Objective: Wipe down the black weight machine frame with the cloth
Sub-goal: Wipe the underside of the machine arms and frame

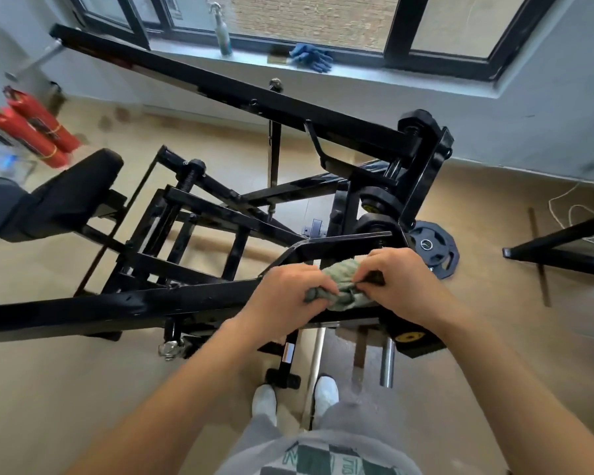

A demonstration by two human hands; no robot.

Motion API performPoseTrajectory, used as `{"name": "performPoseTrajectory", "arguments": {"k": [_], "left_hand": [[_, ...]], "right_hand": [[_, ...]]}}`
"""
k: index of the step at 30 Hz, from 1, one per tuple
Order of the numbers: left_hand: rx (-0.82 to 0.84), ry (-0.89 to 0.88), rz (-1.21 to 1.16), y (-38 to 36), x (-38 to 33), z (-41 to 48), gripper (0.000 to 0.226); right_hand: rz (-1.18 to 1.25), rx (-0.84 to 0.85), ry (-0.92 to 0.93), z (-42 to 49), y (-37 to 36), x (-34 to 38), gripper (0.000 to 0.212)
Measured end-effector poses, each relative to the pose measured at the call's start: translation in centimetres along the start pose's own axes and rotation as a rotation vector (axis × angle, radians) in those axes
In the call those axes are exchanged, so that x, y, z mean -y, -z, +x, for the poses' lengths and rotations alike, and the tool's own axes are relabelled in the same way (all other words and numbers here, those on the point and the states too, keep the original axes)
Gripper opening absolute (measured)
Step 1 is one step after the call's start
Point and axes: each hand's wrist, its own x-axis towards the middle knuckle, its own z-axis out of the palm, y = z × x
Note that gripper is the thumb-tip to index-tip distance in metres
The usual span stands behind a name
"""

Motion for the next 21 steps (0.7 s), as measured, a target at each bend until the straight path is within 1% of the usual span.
{"name": "performPoseTrajectory", "arguments": {"k": [1,3,7,9,10,11,13,14,15,16,18,21], "left_hand": [[0.017,0.004,-0.001,0.7,0.5,0.8,0.011],[-0.011,0.013,0.032,2.2,1.6,2.2,0.012],[-0.136,0.017,0.087,5.2,3.3,4.5,0.012],[-0.18,0.033,0.053,6.5,4.2,5.1,0.012],[-0.153,0.066,0.023,6.8,4.7,5.2,0.012],[-0.083,0.127,-0.006,6.9,5.3,5.2,0.014],[0.123,0.308,-0.073,6.2,6.5,5.0,0.018],[0.192,0.386,-0.114,5.6,6.9,4.7,0.016],[0.208,0.433,-0.144,5.1,7.3,4.2,0.013],[0.192,0.454,-0.16,4.8,7.7,3.7,0.011],[0.167,0.465,-0.161,4.9,8.2,3.1,0.015],[0.201,0.454,-0.186,5.6,8.8,2.0,0.018]], "right_hand": [[0.017,-0.015,0.005,0.4,0.1,0.1,0.012],[0.036,-0.101,0.016,1.6,-0.1,0.6,0.013],[0.043,-0.356,0.051,4.8,0.0,2.6,0.013],[0.019,-0.425,0.074,6.2,0.0,3.6,0.012],[0.006,-0.42,0.068,6.9,-0.4,3.9,0.014],[-0.007,-0.376,0.043,7.4,-0.8,3.9,0.016],[-0.046,-0.19,-0.046,8.3,-2.1,3.7,0.024],[-0.077,-0.094,-0.081,8.5,-2.8,3.6,0.027],[-0.102,-0.03,-0.099,8.6,-3.5,3.5,0.028],[-0.111,-0.002,-0.108,8.7,-4.1,3.6,0.027],[-0.082,-0.008,-0.118,8.8,-4.6,3.9,0.026],[-0.066,0.01,-0.101,9.1,-5.3,4.4,0.03]]}}
